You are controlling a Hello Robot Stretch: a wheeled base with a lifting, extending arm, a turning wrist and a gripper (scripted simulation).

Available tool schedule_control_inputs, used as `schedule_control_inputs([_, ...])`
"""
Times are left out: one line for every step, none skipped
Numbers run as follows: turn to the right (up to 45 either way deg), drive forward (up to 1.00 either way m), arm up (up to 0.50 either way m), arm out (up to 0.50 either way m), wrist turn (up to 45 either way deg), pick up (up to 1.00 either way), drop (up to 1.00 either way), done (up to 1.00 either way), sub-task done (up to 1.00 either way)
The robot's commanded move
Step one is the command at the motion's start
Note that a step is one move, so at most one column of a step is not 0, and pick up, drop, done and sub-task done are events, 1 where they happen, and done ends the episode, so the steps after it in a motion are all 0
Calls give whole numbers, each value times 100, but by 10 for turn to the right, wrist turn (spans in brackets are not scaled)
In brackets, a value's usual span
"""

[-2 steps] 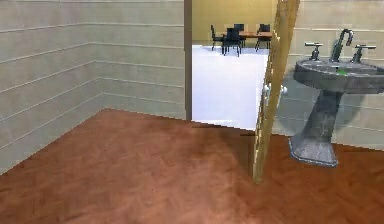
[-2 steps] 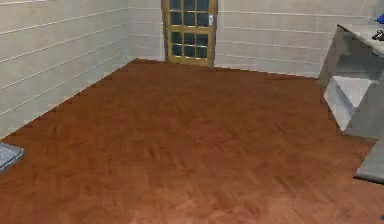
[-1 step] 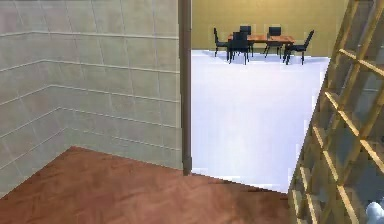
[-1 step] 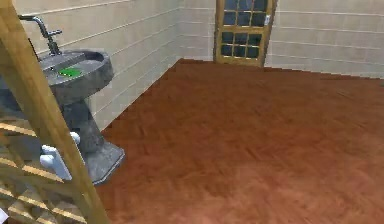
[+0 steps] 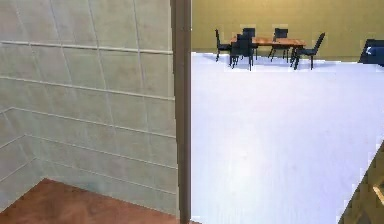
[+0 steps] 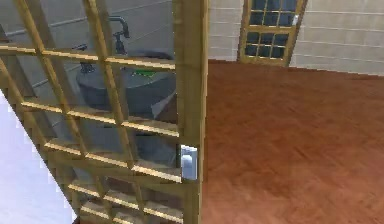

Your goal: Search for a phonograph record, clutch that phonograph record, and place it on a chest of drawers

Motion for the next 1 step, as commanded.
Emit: schedule_control_inputs([300,0,0,0,0,0,0,0,0])
